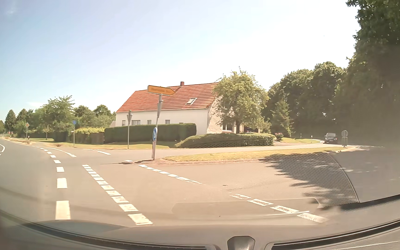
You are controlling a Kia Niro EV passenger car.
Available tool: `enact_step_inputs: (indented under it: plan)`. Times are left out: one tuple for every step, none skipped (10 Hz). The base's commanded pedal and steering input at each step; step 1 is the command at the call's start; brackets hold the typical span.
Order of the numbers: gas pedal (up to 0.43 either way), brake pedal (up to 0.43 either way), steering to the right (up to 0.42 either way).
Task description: Follow the waypoints while adhering to traffic rules and regulations
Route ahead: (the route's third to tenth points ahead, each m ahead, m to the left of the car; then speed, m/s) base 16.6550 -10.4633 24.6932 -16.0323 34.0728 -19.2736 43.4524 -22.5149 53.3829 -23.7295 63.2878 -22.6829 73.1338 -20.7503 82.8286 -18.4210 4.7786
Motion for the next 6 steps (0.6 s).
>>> enact_step_inputs:
  plan:
    - [0.197, 0.006, 0.317]
    - [0.209, 0.006, 0.321]
    - [0.22, 0.006, 0.326]
    - [0.22, 0.006, 0.327]
    - [0.22, 0.006, 0.327]
    - [0.22, 0.006, 0.327]
